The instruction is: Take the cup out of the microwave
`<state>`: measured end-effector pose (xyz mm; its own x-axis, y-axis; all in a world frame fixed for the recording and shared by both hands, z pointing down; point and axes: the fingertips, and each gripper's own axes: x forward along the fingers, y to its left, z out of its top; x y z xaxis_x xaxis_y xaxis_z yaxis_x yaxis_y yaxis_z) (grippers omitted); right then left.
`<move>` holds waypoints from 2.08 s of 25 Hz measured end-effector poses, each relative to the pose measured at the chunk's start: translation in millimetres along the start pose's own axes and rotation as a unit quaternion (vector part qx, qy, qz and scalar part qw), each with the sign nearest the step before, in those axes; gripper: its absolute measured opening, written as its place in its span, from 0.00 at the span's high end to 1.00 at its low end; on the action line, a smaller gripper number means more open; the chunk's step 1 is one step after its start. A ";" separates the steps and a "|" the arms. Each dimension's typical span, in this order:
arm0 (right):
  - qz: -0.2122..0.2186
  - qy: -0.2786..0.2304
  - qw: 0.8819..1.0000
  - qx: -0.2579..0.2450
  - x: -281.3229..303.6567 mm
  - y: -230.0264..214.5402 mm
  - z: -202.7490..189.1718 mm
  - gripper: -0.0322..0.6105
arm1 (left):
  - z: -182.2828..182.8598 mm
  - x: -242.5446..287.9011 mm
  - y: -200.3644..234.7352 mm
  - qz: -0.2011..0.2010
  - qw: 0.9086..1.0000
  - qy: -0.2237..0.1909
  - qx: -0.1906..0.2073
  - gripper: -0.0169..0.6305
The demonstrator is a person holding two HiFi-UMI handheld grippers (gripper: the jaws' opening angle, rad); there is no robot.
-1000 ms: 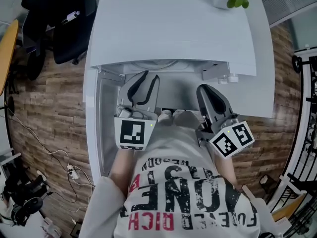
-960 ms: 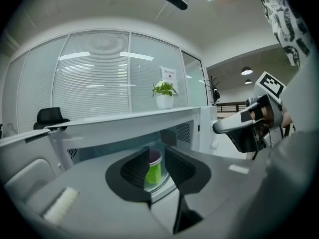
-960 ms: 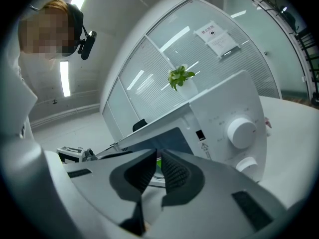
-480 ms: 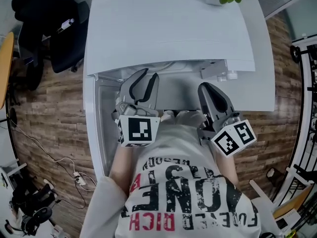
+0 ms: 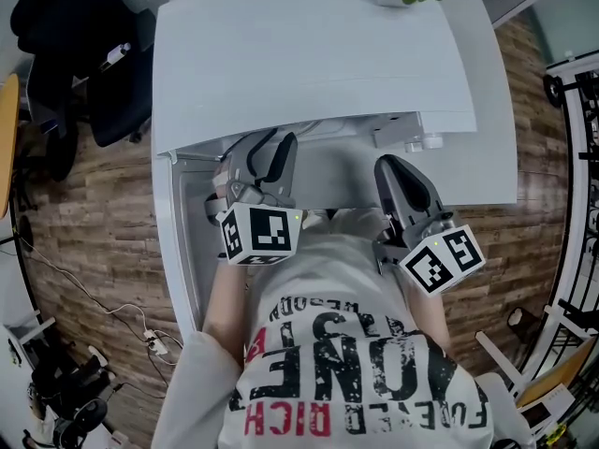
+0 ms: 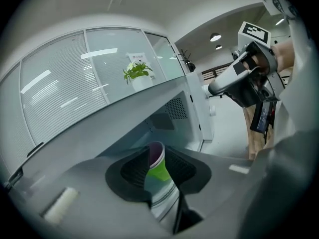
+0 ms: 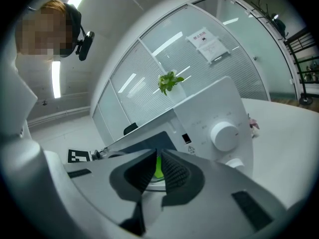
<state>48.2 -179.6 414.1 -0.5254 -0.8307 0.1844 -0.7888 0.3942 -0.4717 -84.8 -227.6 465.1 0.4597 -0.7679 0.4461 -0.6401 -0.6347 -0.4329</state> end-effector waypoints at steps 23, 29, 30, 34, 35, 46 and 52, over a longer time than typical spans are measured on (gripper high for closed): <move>-0.025 -0.005 1.000 0.002 -0.4 -6.0 3.5 0.91 | -20.0 30.6 -14.0 -0.057 0.977 0.079 0.189 0.78; -0.030 -0.007 1.000 0.004 -1.7 -9.3 4.6 0.91 | -27.5 34.2 -19.1 -0.080 0.974 0.098 0.187 0.79; -0.031 -0.007 0.999 0.004 -1.9 -9.5 4.5 0.91 | -28.7 33.9 -19.9 -0.082 0.974 0.099 0.188 0.79; -0.033 -0.008 0.999 0.006 -2.3 -9.7 3.7 0.91 | -37.5 34.6 -23.4 -0.090 0.970 0.106 0.197 0.90; -0.033 -0.008 0.999 0.006 -2.3 -9.2 3.5 0.91 | -40.9 34.3 -25.2 -0.097 0.969 0.111 0.197 0.91; -0.036 -0.006 0.999 0.010 -3.6 -10.2 0.6 0.91 | -40.3 30.5 -24.0 -0.097 0.974 0.107 0.176 0.91; -0.035 -0.003 0.999 0.011 -5.8 -10.1 -1.6 0.91 | -36.7 23.3 -18.2 -0.092 0.975 0.115 0.169 0.92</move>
<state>58.7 -178.2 419.1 -0.4672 -0.8585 0.2114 -0.8159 0.3265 -0.4772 -85.0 -230.7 512.1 0.3726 -0.6240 0.6869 -0.3029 -0.7814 -0.5456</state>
